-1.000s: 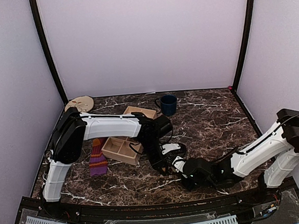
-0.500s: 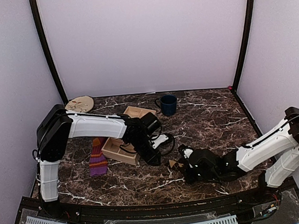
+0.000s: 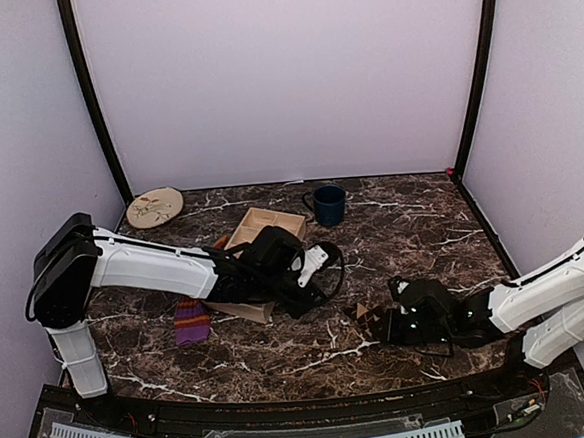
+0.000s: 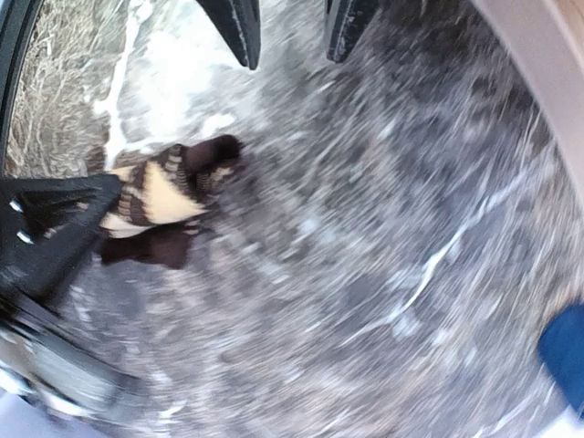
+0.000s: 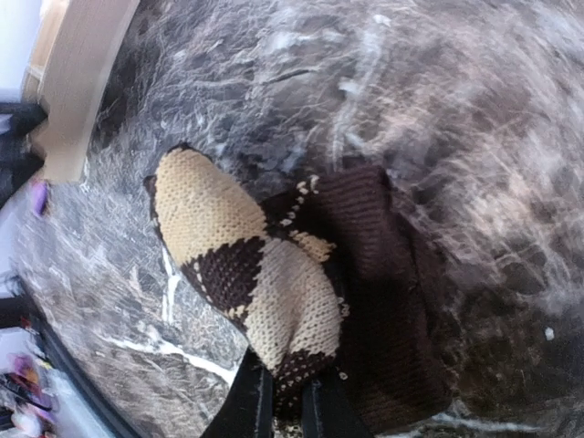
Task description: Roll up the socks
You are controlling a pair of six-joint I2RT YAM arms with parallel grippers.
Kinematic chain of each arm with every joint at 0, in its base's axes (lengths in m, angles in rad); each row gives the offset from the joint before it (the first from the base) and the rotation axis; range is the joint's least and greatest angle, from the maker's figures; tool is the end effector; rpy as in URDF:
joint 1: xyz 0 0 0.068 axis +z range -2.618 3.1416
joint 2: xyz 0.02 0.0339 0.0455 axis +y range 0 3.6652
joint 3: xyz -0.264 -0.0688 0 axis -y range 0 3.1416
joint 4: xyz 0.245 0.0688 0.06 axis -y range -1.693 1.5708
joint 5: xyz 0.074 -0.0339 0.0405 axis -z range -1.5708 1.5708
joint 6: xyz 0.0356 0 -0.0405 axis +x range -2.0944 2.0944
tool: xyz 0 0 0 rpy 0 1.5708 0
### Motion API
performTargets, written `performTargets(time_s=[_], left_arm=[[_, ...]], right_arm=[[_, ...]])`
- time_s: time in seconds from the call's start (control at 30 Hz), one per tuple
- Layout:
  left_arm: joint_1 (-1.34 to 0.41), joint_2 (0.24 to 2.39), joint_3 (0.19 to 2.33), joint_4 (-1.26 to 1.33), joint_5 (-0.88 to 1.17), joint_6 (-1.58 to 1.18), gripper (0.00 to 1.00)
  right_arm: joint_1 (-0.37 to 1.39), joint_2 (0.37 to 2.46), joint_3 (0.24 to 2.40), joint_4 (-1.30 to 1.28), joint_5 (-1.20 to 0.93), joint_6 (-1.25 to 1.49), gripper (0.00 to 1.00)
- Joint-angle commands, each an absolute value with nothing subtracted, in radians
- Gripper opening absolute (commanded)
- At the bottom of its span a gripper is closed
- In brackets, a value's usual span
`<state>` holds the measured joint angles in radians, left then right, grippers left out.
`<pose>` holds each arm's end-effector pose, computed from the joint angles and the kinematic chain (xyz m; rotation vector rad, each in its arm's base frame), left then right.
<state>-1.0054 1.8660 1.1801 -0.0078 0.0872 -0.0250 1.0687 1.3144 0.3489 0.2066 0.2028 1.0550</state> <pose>0.2163 -0.3466 0.1873 1.1455 2.0447 -0.6305 0.1125 0.1901 0.1266 0.0907 2.4605 0.8013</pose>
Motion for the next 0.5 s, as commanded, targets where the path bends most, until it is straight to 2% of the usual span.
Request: performTargets(time_s=[0.0, 0.23, 0.47], left_arm=[[-1.075, 1.869, 1.144, 0.183, 0.045, 0.103, 0.27], [-1.136, 1.915, 1.117, 0.32, -0.004, 0.269, 0.28], [-1.161, 1.973, 1.168, 0.346, -0.04, 0.435, 0.29]], right_arm=[[1.031, 1.254, 0.254, 0.272, 0.134, 1.256, 0.0], [0.998, 1.148, 0.087, 0.405, 0.09, 1.44, 0.0], [0.966, 1.066, 0.037, 0.416, 0.04, 1.532, 0.0]])
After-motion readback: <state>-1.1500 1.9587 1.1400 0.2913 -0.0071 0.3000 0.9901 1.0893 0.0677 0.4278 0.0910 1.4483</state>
